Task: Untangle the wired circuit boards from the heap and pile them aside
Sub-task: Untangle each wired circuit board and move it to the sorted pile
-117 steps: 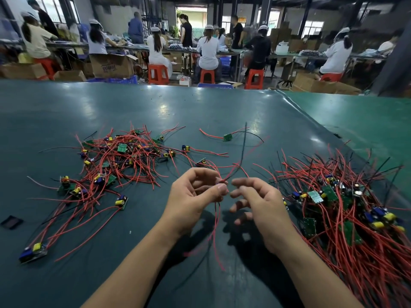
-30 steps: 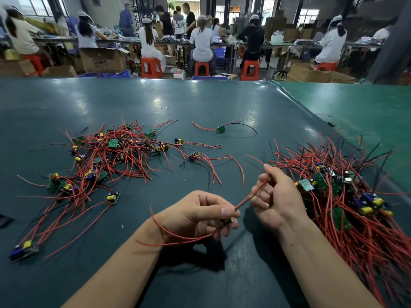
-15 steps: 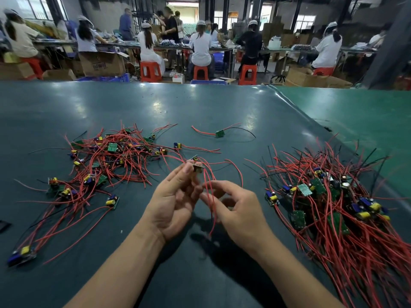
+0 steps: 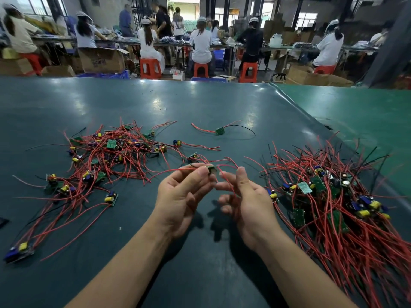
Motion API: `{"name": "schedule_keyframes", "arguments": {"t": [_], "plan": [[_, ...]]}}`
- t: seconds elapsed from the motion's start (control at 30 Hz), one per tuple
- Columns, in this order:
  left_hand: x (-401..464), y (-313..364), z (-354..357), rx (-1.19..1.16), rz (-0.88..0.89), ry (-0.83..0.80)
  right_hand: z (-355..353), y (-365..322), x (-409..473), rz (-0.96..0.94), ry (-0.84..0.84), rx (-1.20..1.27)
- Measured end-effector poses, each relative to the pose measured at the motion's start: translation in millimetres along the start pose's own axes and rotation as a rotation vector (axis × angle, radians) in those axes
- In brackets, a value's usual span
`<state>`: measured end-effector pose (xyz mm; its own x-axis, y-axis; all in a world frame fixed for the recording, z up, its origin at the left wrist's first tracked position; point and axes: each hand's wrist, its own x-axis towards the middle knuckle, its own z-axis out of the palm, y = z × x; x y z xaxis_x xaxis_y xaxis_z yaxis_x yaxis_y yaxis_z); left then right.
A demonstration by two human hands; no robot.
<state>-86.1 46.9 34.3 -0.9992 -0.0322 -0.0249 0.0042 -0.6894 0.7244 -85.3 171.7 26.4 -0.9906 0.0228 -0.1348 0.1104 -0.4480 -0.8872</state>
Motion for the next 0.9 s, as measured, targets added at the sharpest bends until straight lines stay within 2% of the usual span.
{"name": "schedule_keyframes", "arguments": {"t": [0.07, 0.17, 0.23, 0.3, 0.37, 0.4, 0.5, 0.6, 0.77, 0.9], "plan": [[2.8, 4.4, -1.2, -0.139, 0.014, 0.064, -1.1, 3.2, 1.5, -0.038, 0.066, -0.136], [7.1, 9.8, -6.0, -0.135, 0.160, 0.117, -9.3, 1.5, 2.5, -0.487, 0.296, -0.482], [7.1, 7.8, -5.9, -0.010, 0.279, 0.124, -10.8, -1.5, -1.9, -0.699, 0.270, -0.509], [5.1, 3.2, -5.6, 0.110, 0.358, 0.105, -5.7, -1.1, -8.9, -0.617, 0.086, -0.472], [2.1, -1.2, -6.5, 0.241, 0.396, 0.053, 1.8, -1.5, -11.7, -0.388, -0.061, -0.369], [0.5, -2.9, -6.9, 0.315, 0.404, 0.018, 2.5, -3.1, -9.3, -0.297, -0.078, -0.288], [-5.1, -7.2, -6.0, 0.487, 0.394, -0.084, -3.7, -11.9, -2.7, -0.137, -0.063, -0.047], [-8.0, -8.2, -5.4, 0.547, 0.360, -0.124, -8.7, -14.9, -1.5, -0.073, -0.089, -0.013], [-8.8, -7.6, -3.2, 0.586, 0.357, -0.090, -9.0, -13.6, 2.6, -0.117, 0.058, -0.021], [-9.0, -8.9, -1.9, 0.599, 0.389, -0.079, -11.2, -17.8, 9.4, -0.176, 0.224, 0.117]]}}
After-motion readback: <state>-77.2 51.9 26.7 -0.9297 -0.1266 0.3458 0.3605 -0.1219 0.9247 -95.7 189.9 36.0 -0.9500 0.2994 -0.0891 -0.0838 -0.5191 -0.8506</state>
